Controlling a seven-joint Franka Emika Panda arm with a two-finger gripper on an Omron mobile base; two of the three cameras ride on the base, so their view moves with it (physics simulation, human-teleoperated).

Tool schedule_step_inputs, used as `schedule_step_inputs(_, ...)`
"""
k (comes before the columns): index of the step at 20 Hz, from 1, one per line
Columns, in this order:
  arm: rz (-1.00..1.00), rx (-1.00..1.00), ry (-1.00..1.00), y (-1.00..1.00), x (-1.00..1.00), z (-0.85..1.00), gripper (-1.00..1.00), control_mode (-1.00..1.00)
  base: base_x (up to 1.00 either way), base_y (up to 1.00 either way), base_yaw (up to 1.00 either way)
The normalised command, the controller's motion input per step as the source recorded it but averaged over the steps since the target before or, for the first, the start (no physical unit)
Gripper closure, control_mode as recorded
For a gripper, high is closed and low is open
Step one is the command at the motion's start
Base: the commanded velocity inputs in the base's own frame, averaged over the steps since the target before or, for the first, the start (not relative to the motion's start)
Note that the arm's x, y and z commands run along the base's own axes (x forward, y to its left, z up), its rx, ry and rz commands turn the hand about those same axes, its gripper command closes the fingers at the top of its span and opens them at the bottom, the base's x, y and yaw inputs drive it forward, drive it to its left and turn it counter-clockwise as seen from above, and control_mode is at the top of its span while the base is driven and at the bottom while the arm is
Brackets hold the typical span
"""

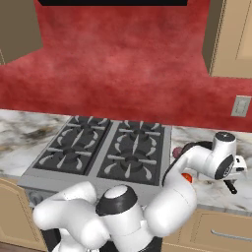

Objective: Place the pan on the front left burner on the stove. Then place the tomato and the onion in the pan and turn on the front left burner.

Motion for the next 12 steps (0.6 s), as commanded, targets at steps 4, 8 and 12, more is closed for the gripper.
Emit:
schedule_step_inputs(4,0.0,0.0,0.0,-0.12,0.13,-0.17,-1.0,-1.0,0.0,0.0,0.0)
schedule_step_inputs(8,0.0,0.0,0.01,-0.11,0.13,-0.18,-1.0,-1.0,0.0,0.0,0.0)
schedule_step_inputs(12,0.0,0.0,0.0,-0.15,0.12,-0.19,-1.0,-1.0,0.0,0.0,0.0)
